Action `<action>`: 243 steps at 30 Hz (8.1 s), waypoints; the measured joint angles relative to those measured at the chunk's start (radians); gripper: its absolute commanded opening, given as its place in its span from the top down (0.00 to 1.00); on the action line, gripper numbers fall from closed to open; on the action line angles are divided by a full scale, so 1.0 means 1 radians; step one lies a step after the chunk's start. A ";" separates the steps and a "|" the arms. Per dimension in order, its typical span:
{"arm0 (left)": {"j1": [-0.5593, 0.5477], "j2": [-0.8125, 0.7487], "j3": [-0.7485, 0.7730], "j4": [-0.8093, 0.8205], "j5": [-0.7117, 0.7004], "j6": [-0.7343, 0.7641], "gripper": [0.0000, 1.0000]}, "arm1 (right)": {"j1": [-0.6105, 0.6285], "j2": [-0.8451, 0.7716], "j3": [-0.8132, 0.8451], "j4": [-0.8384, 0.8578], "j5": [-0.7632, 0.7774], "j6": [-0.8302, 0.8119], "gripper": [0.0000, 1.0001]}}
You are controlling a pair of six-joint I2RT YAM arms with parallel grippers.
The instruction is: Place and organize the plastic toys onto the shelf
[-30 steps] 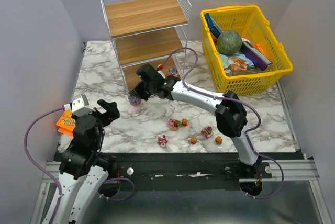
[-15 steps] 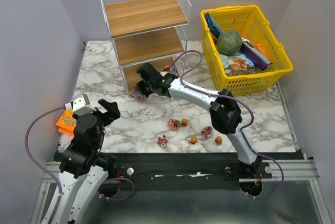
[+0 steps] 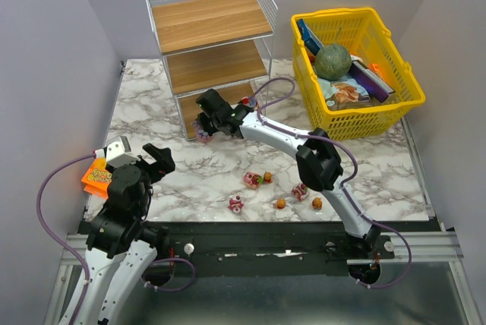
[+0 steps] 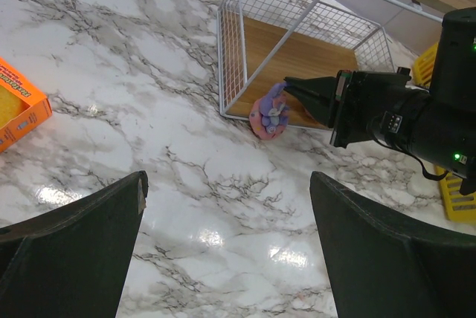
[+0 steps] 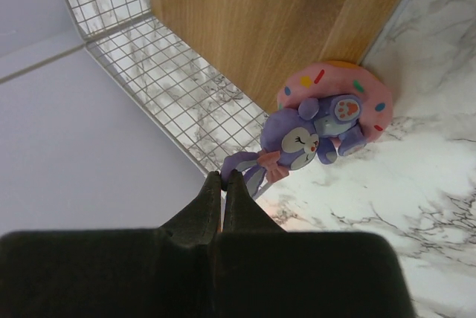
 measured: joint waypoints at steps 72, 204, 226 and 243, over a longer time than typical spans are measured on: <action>-0.019 0.010 -0.002 0.000 0.000 0.000 0.01 | -0.002 -0.020 -0.122 0.143 0.144 0.059 0.65; -0.019 0.307 -0.040 0.233 0.286 0.103 0.01 | -0.189 -0.729 -0.423 0.149 -0.128 -1.670 0.99; -0.019 0.280 -0.039 0.220 0.239 0.105 0.01 | -0.219 -0.476 -0.125 0.061 -0.046 -1.860 0.99; -0.019 0.280 -0.039 0.216 0.232 0.105 0.01 | -0.219 -0.441 -0.112 0.132 -0.006 -1.897 0.89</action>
